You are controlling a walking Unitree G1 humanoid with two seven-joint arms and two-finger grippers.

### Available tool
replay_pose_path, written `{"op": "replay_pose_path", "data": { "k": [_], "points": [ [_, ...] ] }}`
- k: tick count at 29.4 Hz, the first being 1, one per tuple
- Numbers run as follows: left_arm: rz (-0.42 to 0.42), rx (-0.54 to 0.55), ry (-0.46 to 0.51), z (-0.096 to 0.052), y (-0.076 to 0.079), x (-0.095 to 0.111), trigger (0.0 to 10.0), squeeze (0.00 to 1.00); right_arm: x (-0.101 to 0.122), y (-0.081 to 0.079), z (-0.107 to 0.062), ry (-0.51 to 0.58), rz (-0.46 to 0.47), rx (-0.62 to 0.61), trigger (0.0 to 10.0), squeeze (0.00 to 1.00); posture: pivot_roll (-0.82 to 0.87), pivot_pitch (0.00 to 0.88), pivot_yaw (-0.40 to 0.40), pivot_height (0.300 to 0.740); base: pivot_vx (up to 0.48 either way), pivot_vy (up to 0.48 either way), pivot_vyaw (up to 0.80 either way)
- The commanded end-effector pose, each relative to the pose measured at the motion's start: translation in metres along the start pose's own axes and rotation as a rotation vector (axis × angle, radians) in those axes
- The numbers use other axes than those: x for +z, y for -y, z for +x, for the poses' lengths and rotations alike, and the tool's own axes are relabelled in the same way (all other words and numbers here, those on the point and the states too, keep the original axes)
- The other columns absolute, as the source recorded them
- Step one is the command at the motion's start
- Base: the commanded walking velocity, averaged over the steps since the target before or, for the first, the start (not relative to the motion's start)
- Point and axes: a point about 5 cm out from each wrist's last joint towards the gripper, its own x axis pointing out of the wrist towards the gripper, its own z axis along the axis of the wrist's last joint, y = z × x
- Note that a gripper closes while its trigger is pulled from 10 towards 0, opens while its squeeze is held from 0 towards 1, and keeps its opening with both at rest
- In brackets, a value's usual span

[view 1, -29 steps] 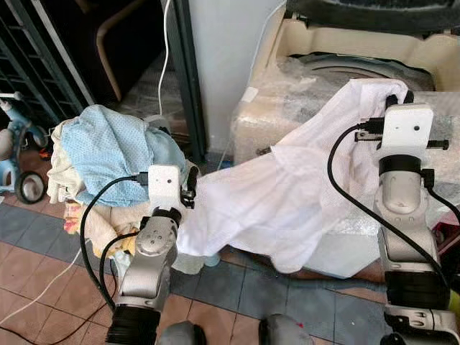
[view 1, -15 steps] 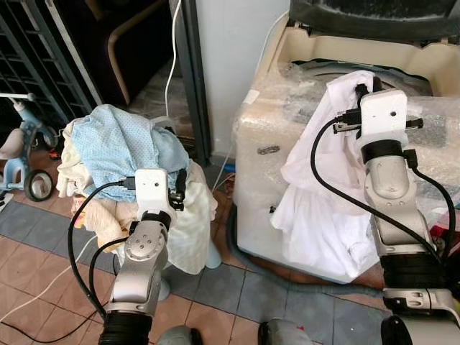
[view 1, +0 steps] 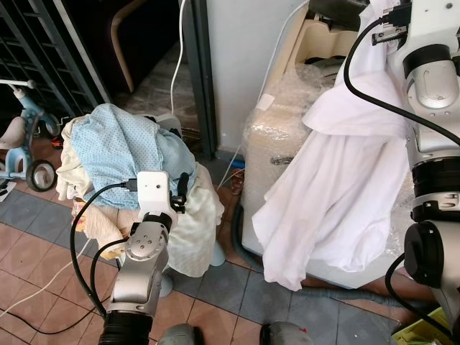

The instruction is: Clothes washing

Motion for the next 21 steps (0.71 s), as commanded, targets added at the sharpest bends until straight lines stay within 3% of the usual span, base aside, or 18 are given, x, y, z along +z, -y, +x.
{"op": "replay_pose_path", "data": {
  "k": [1, 4, 8, 10, 14, 17, 21],
  "points": [
    [0.002, -0.004, 0.001, -0.001, 0.0, 0.002, 10.0, 0.0, 0.014, 0.001, 0.01, 0.047, -0.004, -0.018, 10.0, 0.0, -0.07, 0.075, 0.04, 0.74, 0.326, 0.0, 0.0],
    [0.002, -0.004, -0.002, -0.002, 0.0, 0.002, 10.0, 0.0, 0.024, 0.006, 0.02, 0.073, -0.04, -0.058, 10.0, 0.0, -0.07, 0.078, 0.039, 0.74, 0.347, 0.0, 0.0],
    [0.008, 0.01, -0.017, -0.004, -0.004, -0.001, 10.0, 0.0, 0.045, 0.03, 0.033, 0.111, -0.072, -0.162, 10.0, 0.0, -0.06, 0.081, 0.036, 0.74, 0.365, 0.0, 0.0],
    [0.011, 0.012, -0.022, -0.004, -0.005, -0.002, 10.0, 0.0, 0.068, 0.048, 0.042, 0.163, -0.097, -0.22, 10.0, 0.0, -0.06, 0.08, 0.034, 0.74, 0.351, 0.0, 0.0],
    [0.003, 0.016, -0.031, -0.003, -0.004, -0.003, 10.0, 0.0, 0.086, 0.058, 0.047, 0.211, -0.138, -0.243, 10.0, 0.0, -0.07, 0.08, 0.032, 0.74, 0.226, 0.0, 0.0],
    [-0.004, 0.017, -0.04, -0.003, -0.001, -0.003, 10.0, 0.0, 0.087, 0.056, 0.05, 0.185, -0.162, -0.196, 10.0, 0.0, -0.07, 0.077, 0.027, 0.74, 0.0, 0.0, 0.0],
    [-0.007, 0.022, -0.043, -0.003, -0.001, -0.004, 10.0, 0.0, 0.043, 0.023, 0.042, 0.023, -0.164, -0.008, 10.0, 0.0, -0.06, 0.076, 0.021, 0.74, 0.0, 0.0, 0.0]
  ]
}}
